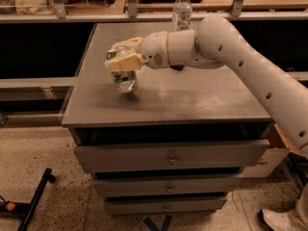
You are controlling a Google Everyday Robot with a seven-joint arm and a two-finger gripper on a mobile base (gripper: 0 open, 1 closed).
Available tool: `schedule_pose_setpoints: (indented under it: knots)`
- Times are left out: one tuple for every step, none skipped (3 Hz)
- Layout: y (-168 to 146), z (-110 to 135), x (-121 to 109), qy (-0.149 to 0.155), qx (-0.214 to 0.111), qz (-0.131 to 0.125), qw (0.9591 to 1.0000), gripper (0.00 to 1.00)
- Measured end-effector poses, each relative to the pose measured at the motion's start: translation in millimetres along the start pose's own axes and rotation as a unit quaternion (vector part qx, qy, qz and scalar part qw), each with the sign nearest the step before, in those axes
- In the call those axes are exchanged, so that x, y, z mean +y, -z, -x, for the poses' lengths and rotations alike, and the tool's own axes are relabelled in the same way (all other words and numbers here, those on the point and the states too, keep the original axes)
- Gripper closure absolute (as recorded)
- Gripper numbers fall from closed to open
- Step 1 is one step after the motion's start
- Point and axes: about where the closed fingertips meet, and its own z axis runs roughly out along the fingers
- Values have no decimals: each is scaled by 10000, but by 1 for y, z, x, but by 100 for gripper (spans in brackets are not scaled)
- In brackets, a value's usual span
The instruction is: Place 7up can upright
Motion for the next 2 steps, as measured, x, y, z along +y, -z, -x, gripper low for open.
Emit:
schedule_pose_setpoints:
  knots:
    - [2,2,2,173,-281,116,9994,100]
    - [1,6,5,398,-576,330,9970,100]
